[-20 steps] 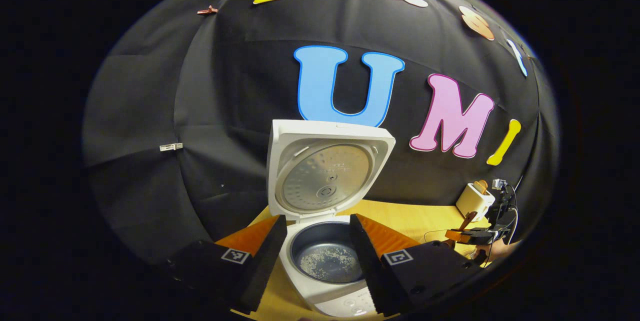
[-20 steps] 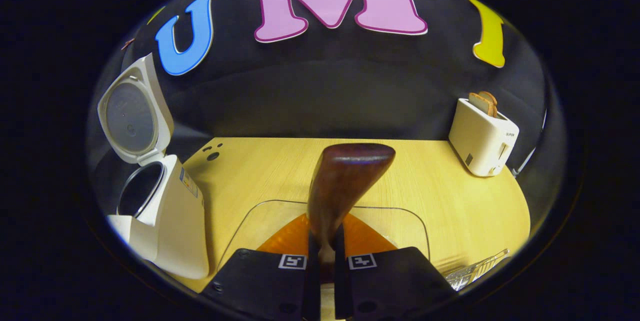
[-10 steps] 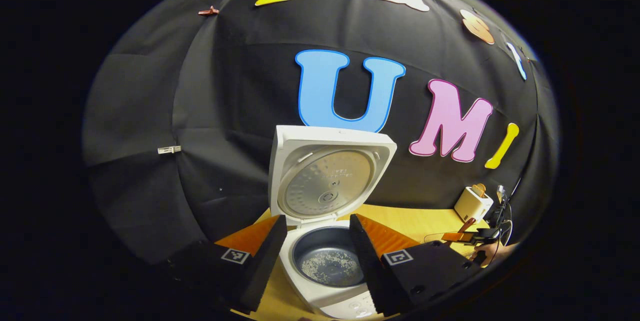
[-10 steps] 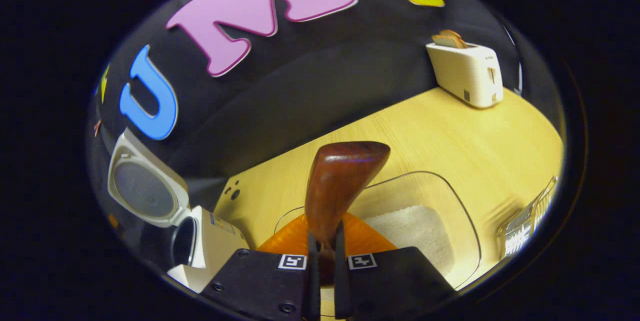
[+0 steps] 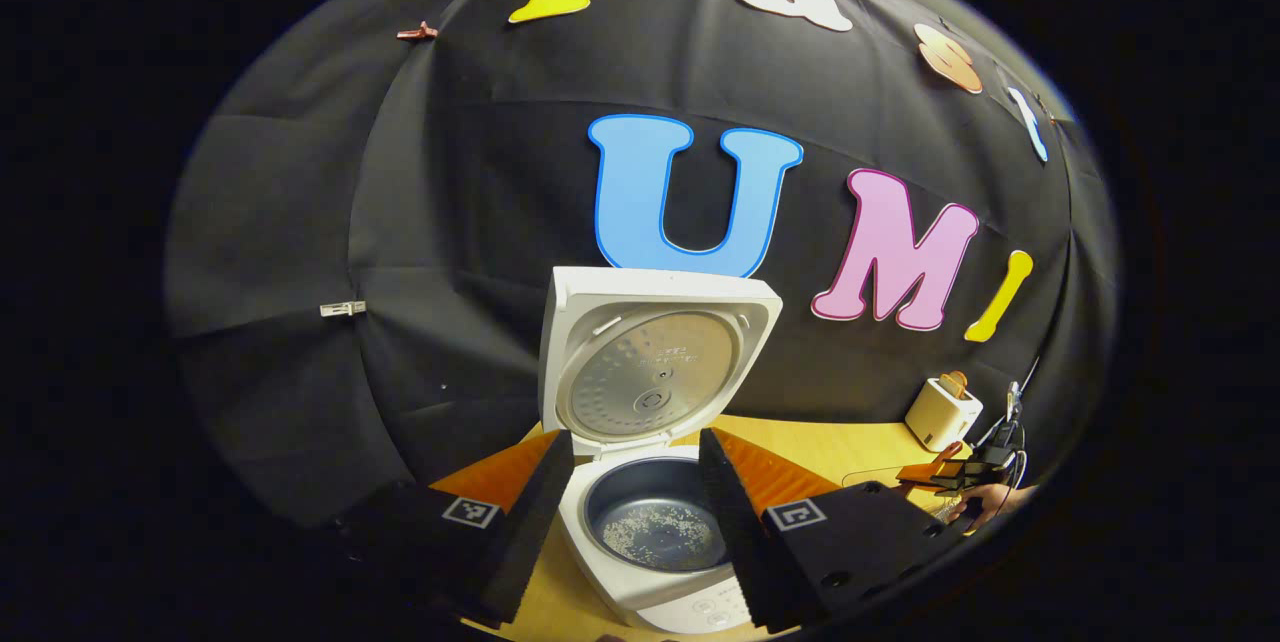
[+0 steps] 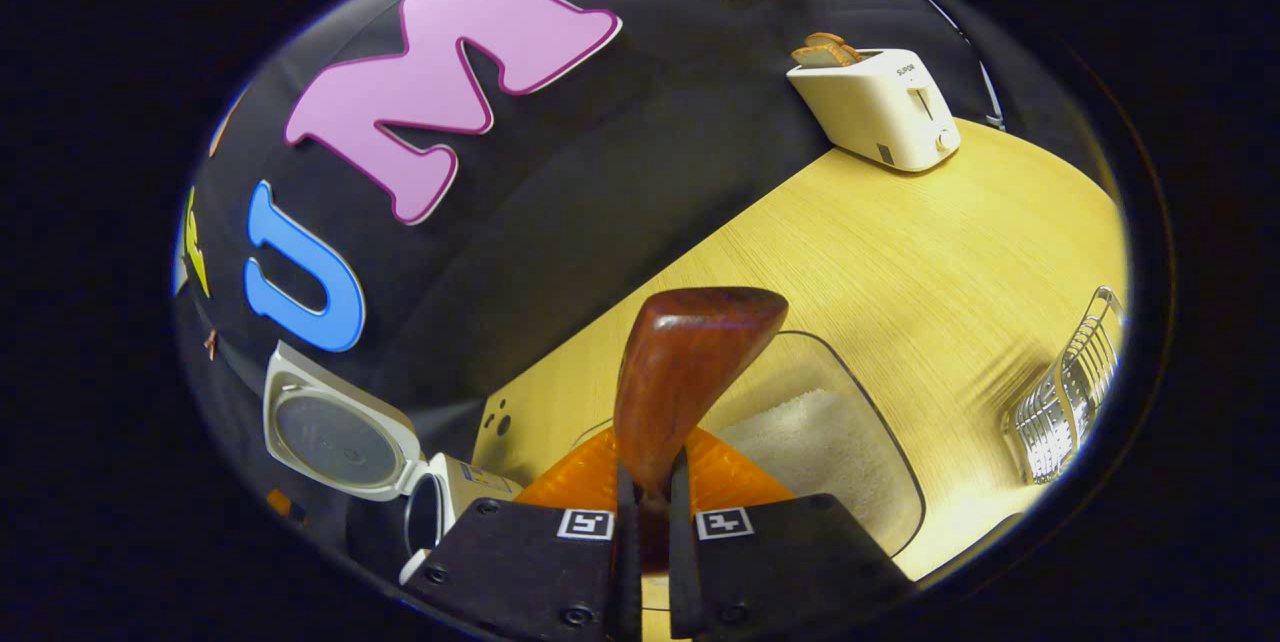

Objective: Close the left gripper, press the button to open the rice cooker; take a wooden spoon from the chopstick holder with the right hand, scoop a spoonful of rice and pour it into the rice cooker, then put the wooden spoon back into the chopstick holder.

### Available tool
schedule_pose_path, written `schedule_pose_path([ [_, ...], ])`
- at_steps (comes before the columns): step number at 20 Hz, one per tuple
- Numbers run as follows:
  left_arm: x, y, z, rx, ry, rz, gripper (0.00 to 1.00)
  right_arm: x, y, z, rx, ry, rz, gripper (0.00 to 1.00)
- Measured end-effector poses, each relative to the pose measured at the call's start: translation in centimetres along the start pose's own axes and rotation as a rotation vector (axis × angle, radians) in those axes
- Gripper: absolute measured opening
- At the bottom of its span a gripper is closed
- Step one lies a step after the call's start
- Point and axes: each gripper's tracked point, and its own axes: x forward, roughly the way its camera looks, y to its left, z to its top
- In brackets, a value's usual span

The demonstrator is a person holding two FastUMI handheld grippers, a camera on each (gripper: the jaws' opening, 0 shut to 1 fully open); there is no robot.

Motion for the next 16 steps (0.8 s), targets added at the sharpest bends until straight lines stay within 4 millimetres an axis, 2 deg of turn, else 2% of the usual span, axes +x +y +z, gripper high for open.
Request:
schedule_pose_path([
  [3, -0.6, -0.3, 0.1, -0.002, -0.012, -0.004, 0.82, -1.2, 0.3, 2.5, 0.034, -0.059, -0.001, 0.15],
  [9, -1.5, -0.8, -0.5, -0.026, -0.02, -0.014, 0.82, -3.8, 4.7, 6.5, 0.139, -0.121, 0.09, 0.15],
  [13, -2.0, -0.5, -0.5, -0.047, -0.031, -0.01, 0.82, -5.1, 9.3, 7.4, 0.174, -0.122, 0.148, 0.16],
  [16, -2.3, 0.2, -0.7, -0.057, -0.034, 0.002, 0.82, -5.2, 14.0, 6.4, 0.166, -0.092, 0.216, 0.15],
])
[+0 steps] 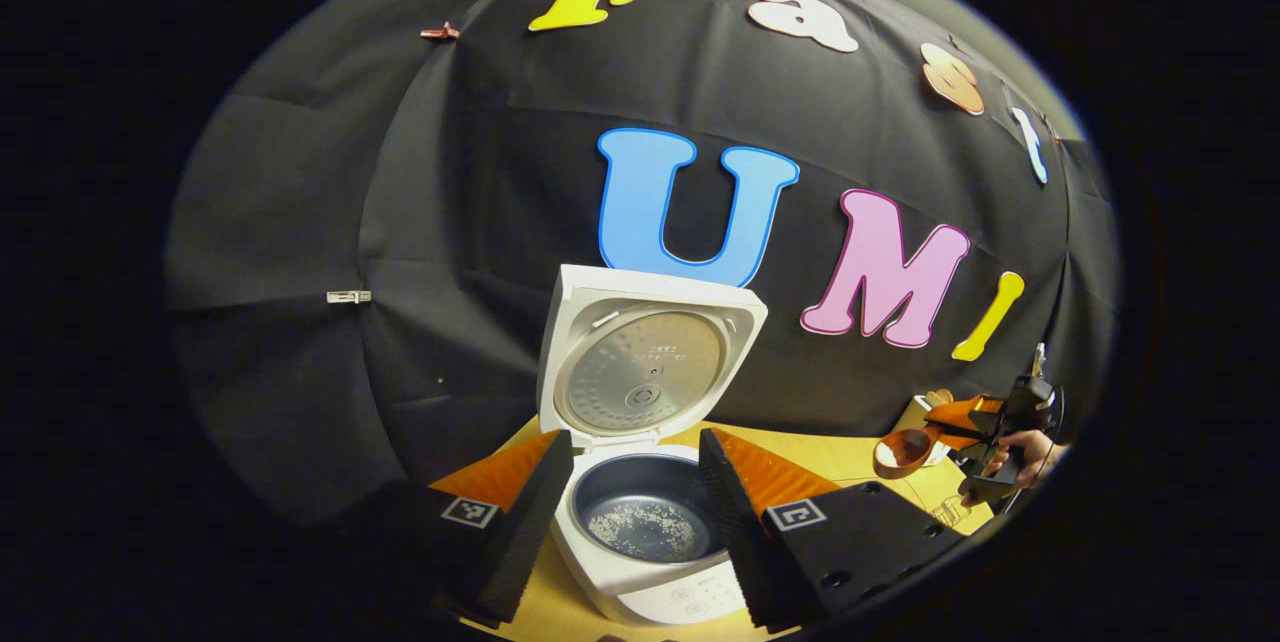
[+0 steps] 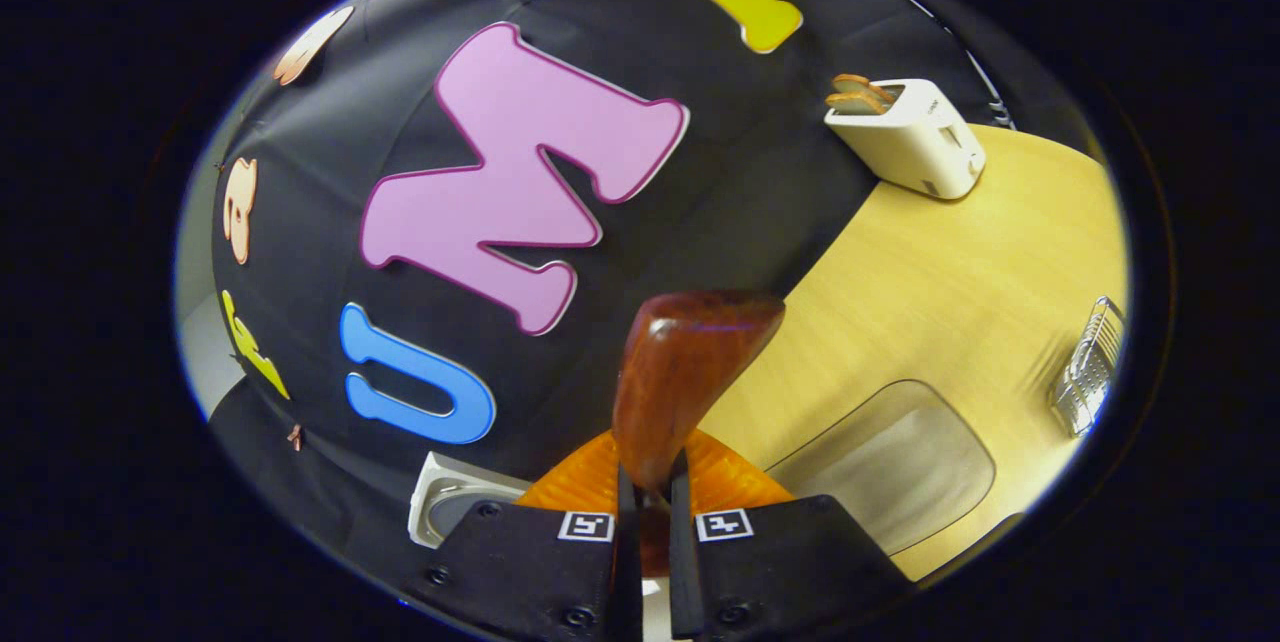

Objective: Close the left gripper, press the button to open the rice cooker; take a wooden spoon from the chopstick holder with the right hand, scoop a spoonful of rice and pour it into the rice cooker, then put the wooden spoon back into the chopstick holder.

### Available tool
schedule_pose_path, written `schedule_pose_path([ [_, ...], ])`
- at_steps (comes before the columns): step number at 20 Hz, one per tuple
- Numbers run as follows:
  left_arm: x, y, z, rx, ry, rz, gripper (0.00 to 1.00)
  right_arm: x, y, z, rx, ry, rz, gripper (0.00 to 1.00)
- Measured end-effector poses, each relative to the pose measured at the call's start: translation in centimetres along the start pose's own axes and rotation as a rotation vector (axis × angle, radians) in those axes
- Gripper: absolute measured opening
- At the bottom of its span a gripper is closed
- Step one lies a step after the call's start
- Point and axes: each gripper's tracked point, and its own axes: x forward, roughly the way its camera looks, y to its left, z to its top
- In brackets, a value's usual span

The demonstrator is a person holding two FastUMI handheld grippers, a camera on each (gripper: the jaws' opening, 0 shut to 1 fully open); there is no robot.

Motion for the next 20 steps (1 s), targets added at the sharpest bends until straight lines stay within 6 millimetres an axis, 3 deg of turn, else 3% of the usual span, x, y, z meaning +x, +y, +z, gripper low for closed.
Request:
schedule_pose_path([
  [7, -1.1, 2.5, 0.1, 0.037, -0.018, 0.044, 0.83, 3.7, 7.8, -7.7, -0.007, 0.126, 0.113, 0.15],
  [12, -1.7, 4.4, -0.4, 0.013, -0.013, 0.081, 0.83, 4.6, 12.1, -13.8, -0.142, 0.194, 0.175, 0.15],
  [16, -2.1, 5.6, -0.7, 0.013, -0.016, 0.106, 0.83, 5.4, 13.6, -16.8, -0.261, 0.225, 0.199, 0.15],
  [20, -2.2, 6.1, -0.7, 0.011, -0.02, 0.116, 0.83, 5.8, 13.4, -18.6, -0.357, 0.234, 0.194, 0.15],
])
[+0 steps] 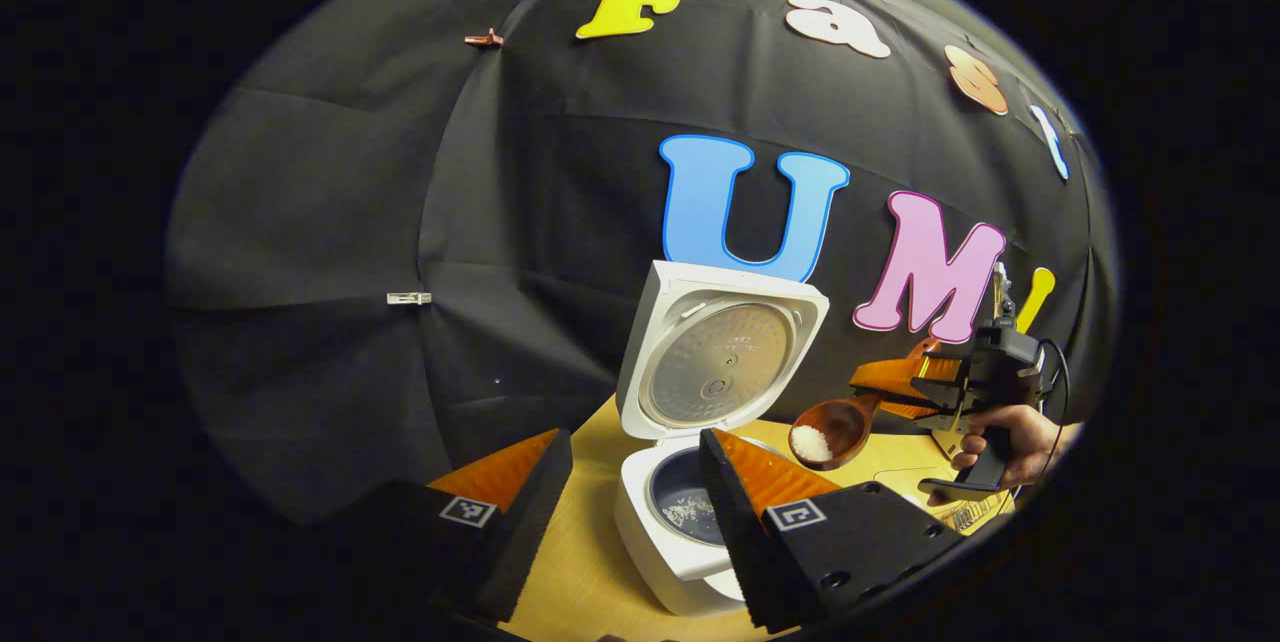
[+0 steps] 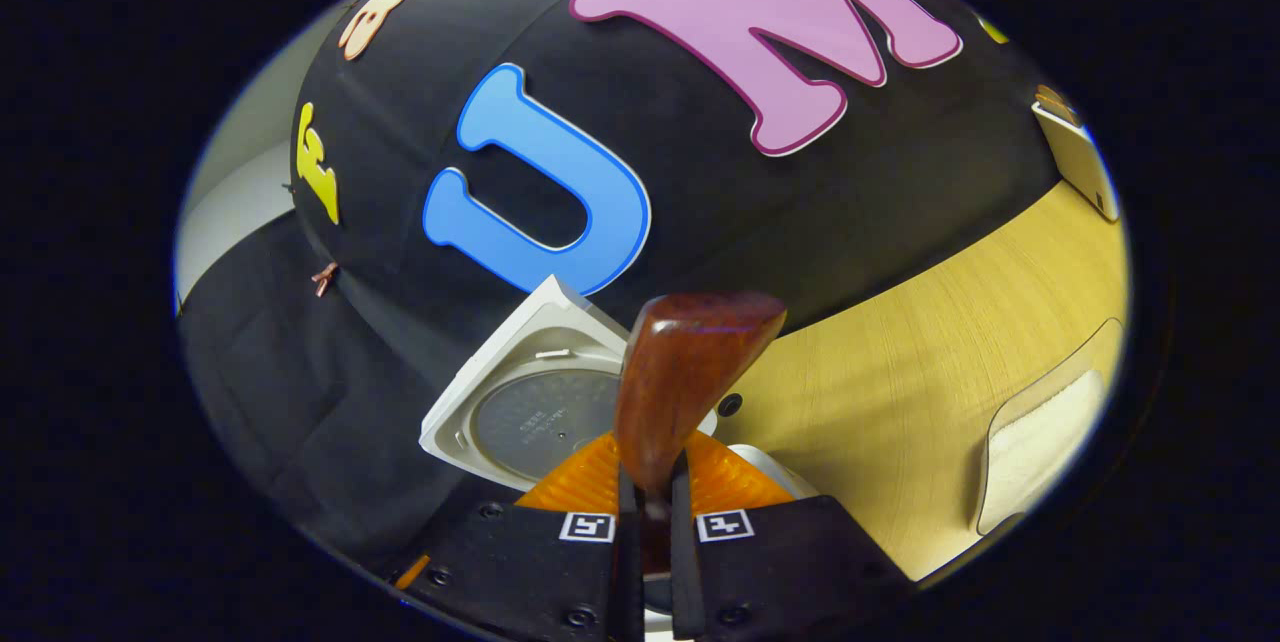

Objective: Close the left gripper, press the button to open the rice cooker; take a wooden spoon from the chopstick holder with the right hand, scoop a spoonful of rice and pour it into the rice cooker, then put the wooden spoon back into the chopstick holder.

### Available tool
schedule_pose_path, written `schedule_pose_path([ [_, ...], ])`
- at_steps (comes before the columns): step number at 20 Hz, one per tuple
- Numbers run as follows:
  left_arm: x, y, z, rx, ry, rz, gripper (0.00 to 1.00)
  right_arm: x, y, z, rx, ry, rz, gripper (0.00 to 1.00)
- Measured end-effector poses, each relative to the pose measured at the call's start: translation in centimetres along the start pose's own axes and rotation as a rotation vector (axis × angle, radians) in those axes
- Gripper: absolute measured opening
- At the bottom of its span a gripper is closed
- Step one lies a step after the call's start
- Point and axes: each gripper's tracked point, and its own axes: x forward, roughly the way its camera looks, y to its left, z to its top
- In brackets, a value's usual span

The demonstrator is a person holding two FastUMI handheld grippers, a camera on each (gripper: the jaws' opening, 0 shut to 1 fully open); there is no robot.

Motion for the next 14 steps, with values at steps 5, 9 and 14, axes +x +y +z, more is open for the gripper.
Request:
schedule_pose_path([
  [5, 0.0, 0.0, -0.2, 0.005, 0.001, -0.004, 0.83, 0.8, -0.4, -1.7, -0.144, 0.014, -0.022, 0.15],
  [9, -0.1, 0.3, -0.4, 0.008, 0.005, -0.004, 0.83, 1.4, -0.2, -3.4, -0.229, 0.04, -0.029, 0.14],
  [14, -0.2, 0.2, -0.2, 0.012, 0.003, -0.008, 0.83, 2.4, -1.0, -5.4, -0.333, 0.069, -0.066, 0.15],
])
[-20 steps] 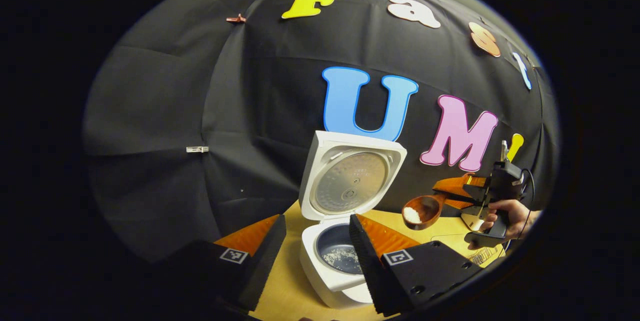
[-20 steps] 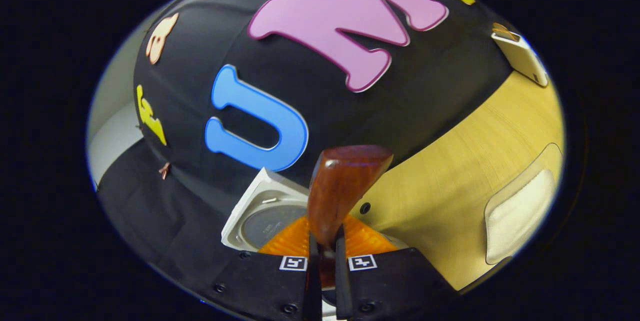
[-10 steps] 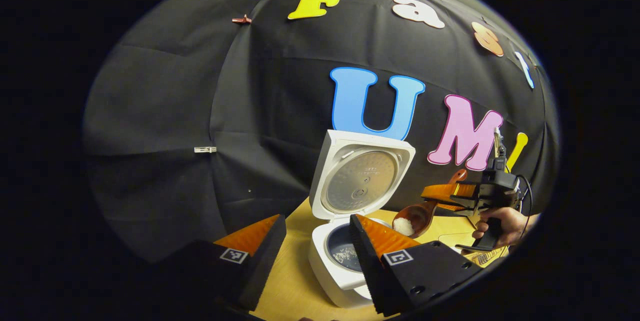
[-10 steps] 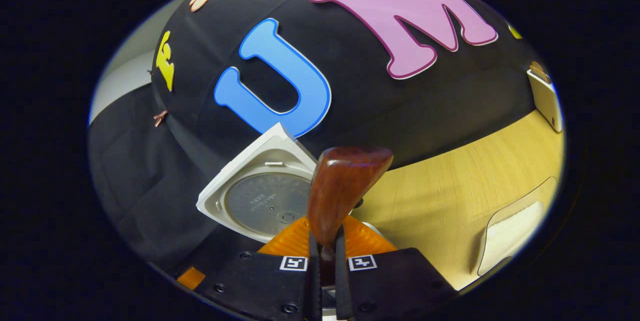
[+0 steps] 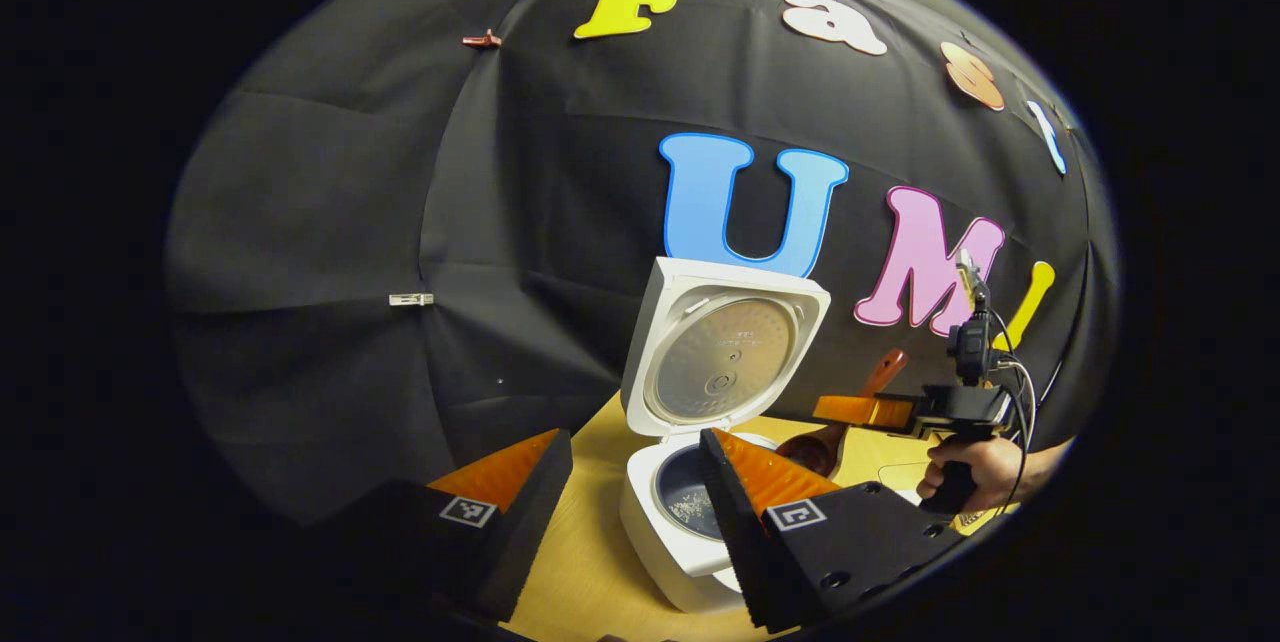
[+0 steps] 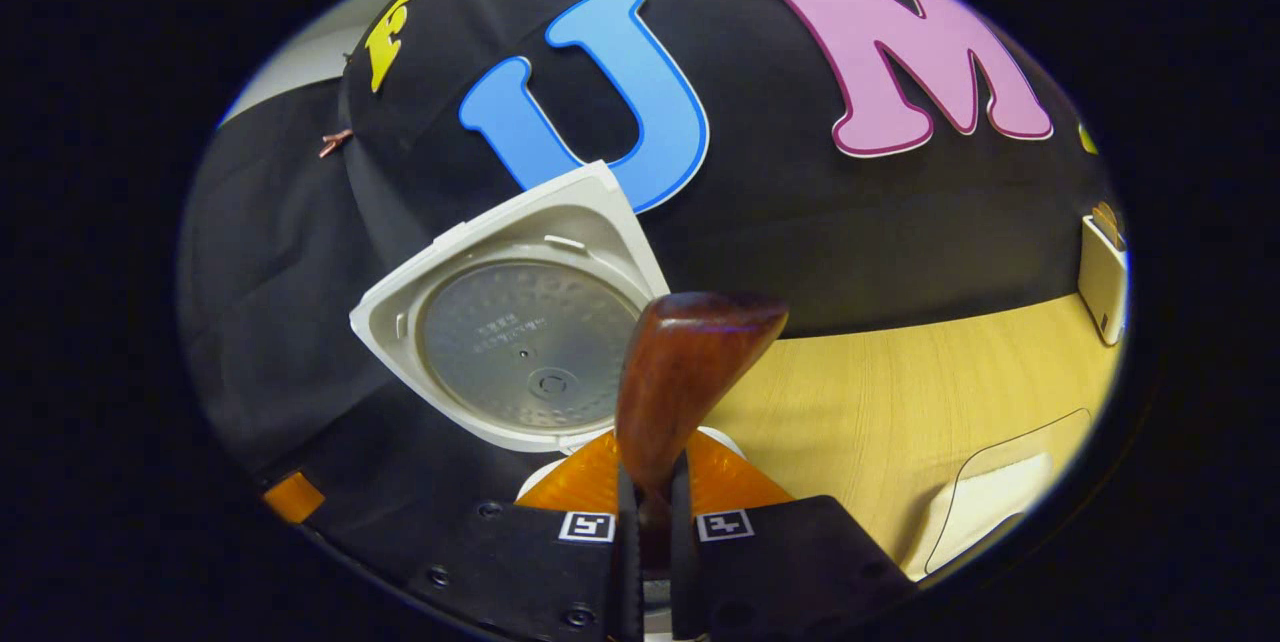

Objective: Close the left gripper, press the button to open the rice cooker; take a wooden spoon from the chopstick holder with the right hand, scoop a spoonful of rice and pour it into the rice cooker, then put the wooden spoon back into the chopstick holder.

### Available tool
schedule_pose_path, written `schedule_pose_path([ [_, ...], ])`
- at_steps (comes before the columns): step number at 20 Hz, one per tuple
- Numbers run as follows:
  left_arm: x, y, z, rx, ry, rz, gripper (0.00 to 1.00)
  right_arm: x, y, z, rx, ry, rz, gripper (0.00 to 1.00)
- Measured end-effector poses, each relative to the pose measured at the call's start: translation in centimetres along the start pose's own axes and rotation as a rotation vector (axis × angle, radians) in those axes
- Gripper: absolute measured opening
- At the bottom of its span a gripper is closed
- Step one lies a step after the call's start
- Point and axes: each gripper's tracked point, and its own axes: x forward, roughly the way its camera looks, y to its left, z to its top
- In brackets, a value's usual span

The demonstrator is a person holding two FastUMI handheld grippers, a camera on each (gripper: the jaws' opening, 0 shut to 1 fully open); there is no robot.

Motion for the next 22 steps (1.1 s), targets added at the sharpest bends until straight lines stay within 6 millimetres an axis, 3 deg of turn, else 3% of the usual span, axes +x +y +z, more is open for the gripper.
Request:
schedule_pose_path([
  [6, -0.2, 0.1, 0.0, 0.008, -0.001, 0.002, 0.83, 0.4, 0.8, -2.0, -0.134, 0.041, -0.014, 0.15],
  [14, -0.2, 0.1, -0.1, 0.012, -0.001, 0.004, 0.83, 0.1, 2.6, -2.3, -0.351, 0.028, 0.027, 0.15],
  [17, -0.3, 0.1, -0.2, 0.011, -0.004, 0.006, 0.83, -0.1, 3.7, -2.6, -0.49, 0.009, 0.055, 0.15],
  [22, -0.3, 0.3, -0.1, 0.008, -0.001, 0.01, 0.83, -1.0, 7.3, -2.8, -0.836, -0.065, 0.134, 0.15],
])
